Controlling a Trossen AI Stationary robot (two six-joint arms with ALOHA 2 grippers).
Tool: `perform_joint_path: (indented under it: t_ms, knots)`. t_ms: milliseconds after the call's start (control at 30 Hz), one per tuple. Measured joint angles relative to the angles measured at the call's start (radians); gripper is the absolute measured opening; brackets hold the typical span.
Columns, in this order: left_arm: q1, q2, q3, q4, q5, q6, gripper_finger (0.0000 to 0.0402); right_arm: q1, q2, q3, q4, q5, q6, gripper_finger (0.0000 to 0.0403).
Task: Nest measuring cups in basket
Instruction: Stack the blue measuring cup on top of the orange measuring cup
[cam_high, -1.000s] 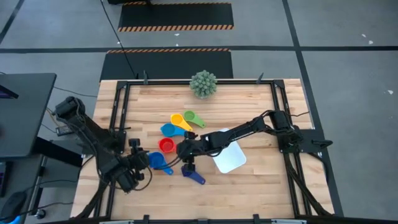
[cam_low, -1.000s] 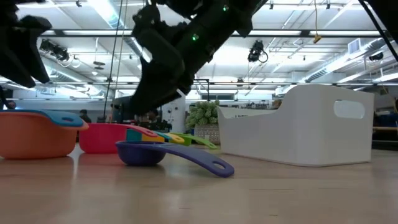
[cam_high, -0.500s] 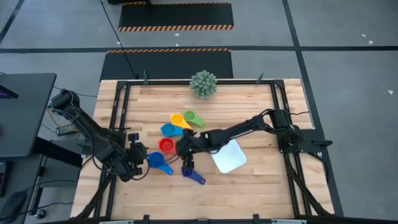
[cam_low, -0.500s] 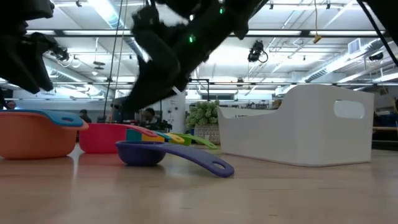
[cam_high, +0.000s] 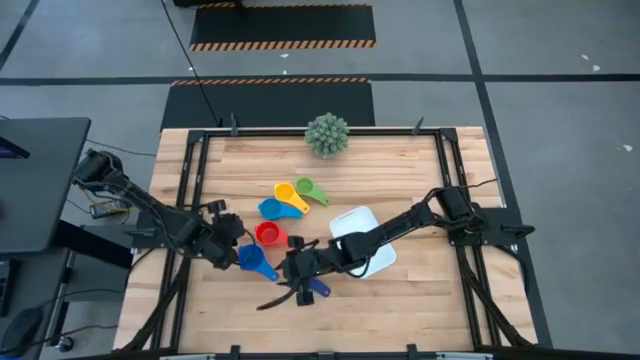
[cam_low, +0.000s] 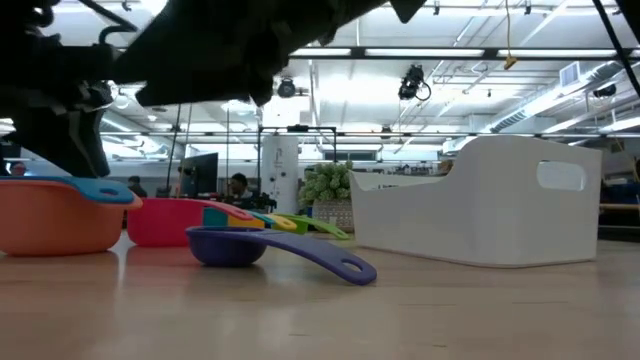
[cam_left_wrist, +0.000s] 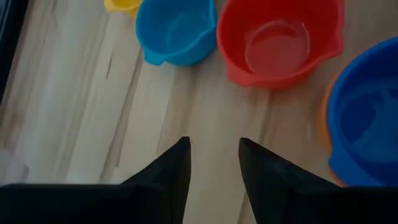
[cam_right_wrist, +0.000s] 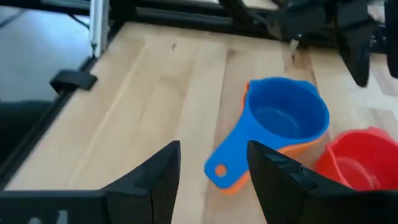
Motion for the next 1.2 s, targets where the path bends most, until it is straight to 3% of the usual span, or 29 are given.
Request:
perform_joint_path:
  t_ms: [400, 600, 900, 1200]
  knots:
    - [0.029, 0.000, 0.000, 0.068, 0.058, 0.097, 0.0142, 0.023, 0.013, 0.146, -0.119, 0.076, -0.018, 0.0193]
    - [0.027, 0.000, 0.000, 0.093, 0.151, 0.077, 0.0142, 0.025, 0.112, 0.143, -0.103, -0.003, -0.017, 0.0193]
    - [-0.037, 0.000, 0.000, 0.133, 0.210, -0.048, 0.0142, 0.019, 0.116, 0.146, -0.101, -0.131, -0.027, 0.0193]
    - [-0.102, 0.000, 0.000, 0.191, 0.218, -0.126, 0.0142, -0.017, 0.116, 0.145, -0.198, -0.084, -0.018, 0.0193]
